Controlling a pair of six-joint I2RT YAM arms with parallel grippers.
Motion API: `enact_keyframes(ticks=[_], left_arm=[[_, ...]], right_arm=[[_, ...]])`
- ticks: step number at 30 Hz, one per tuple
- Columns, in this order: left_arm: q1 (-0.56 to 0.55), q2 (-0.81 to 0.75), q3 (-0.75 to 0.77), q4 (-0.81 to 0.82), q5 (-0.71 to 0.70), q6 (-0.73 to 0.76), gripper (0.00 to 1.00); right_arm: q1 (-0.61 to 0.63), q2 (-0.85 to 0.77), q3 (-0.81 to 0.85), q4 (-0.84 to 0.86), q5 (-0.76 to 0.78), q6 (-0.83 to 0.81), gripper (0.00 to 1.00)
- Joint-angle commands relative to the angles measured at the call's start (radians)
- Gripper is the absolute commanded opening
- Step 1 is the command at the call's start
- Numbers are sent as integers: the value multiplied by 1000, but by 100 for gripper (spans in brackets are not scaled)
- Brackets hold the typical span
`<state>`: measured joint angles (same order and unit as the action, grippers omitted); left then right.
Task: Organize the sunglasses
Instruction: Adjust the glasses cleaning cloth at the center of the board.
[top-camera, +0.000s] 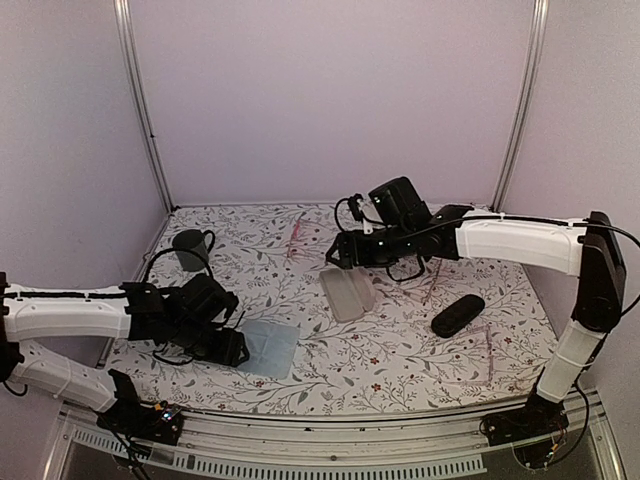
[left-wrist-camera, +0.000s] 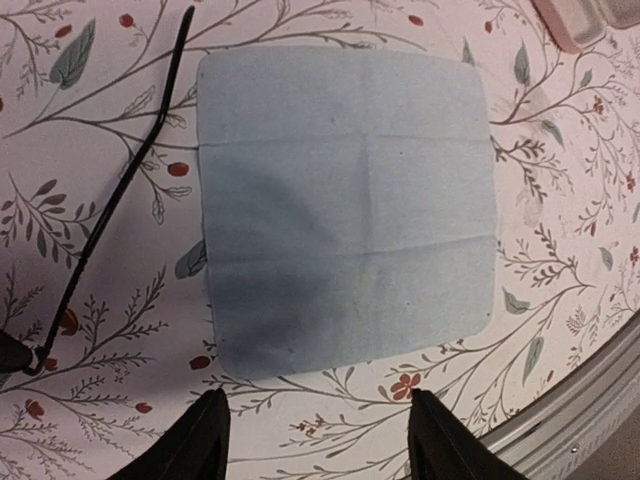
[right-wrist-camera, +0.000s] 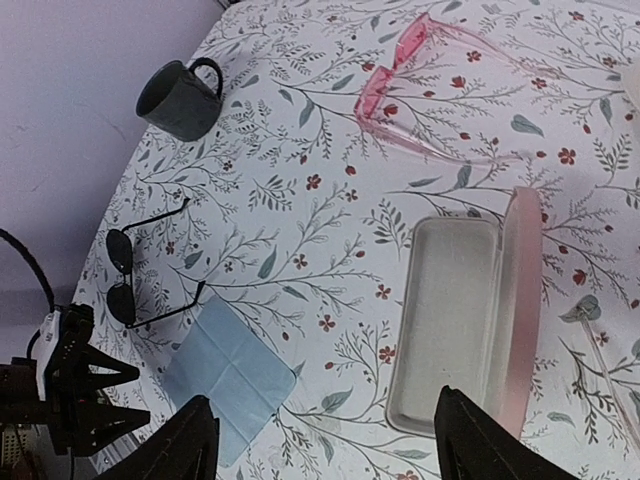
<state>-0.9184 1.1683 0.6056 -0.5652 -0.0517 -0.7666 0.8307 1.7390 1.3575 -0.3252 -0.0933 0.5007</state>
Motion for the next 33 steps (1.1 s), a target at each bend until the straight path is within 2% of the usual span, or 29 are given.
enact_keyframes(ticks=[1, 7, 14, 17, 21, 33], left_arm=[[-7, 38, 68, -85, 0, 16, 62], [-7, 33, 29, -83, -81, -92, 55], [-8, -53, -58, 35, -44, -175, 51], [-8, -61, -93, 62, -22, -193, 47], [-9, -72, -132, 97, -17, -201, 46], [-9, -17, -183, 193, -68, -233, 37]], right_arm=[[12, 61, 24, 105, -86, -76, 76], [66, 55, -62, 208, -64, -7, 74], [126, 9, -86, 193, -49, 65, 73], [154, -20, -106, 176, -27, 80, 73], [175, -60, -151, 136, -10, 126, 73], [231, -161, -293, 134, 33, 215, 72]])
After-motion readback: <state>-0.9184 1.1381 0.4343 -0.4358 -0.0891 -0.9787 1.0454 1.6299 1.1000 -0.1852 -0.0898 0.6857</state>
